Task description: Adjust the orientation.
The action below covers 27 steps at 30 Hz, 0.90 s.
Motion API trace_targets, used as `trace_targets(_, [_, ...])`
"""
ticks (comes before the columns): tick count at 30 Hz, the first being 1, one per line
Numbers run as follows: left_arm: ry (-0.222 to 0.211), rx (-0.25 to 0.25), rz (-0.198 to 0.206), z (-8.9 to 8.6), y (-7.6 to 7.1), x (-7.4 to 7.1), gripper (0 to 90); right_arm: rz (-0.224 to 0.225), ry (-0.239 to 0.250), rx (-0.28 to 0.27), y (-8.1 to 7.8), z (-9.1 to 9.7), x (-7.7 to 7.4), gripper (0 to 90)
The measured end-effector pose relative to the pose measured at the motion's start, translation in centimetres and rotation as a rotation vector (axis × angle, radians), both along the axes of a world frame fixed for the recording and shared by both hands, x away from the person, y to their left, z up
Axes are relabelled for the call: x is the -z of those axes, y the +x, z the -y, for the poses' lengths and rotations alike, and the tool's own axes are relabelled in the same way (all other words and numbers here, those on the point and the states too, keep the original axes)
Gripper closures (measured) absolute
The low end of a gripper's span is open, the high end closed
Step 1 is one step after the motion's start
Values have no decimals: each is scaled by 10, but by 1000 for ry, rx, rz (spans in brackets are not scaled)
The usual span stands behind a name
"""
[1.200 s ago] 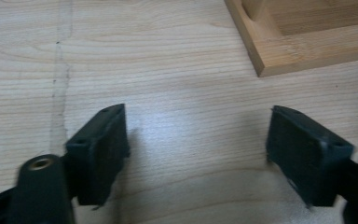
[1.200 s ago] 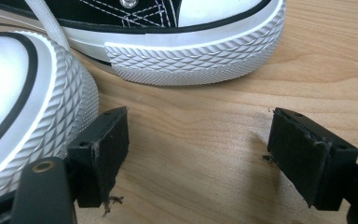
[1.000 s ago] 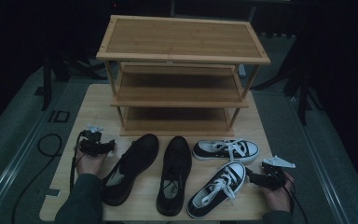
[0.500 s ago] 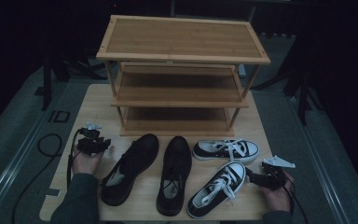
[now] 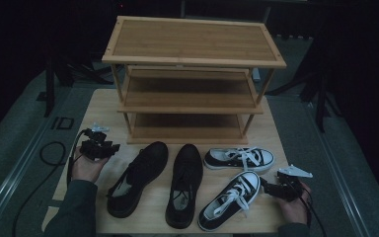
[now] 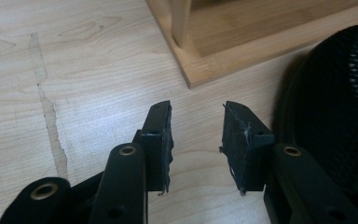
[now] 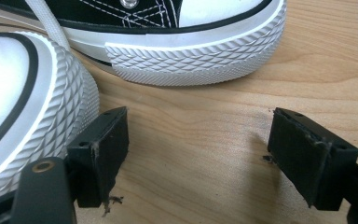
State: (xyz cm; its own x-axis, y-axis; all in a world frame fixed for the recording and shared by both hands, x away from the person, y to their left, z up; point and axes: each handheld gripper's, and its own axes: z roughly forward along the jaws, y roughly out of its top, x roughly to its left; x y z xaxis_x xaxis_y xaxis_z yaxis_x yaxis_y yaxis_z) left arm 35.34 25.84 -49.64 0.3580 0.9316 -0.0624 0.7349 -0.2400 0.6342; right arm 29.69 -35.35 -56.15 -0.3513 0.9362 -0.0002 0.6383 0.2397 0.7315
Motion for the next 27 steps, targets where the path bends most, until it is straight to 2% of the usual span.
trace_targets(12, [34, 100, -21, 13, -9, -16, 611, 0, 0, 0, 0, 0, 0, 203])
trace_targets(27, [54, 168, -41, 29, -14, -34, 585, 0, 0, -1, 0, 0, 0, 202])
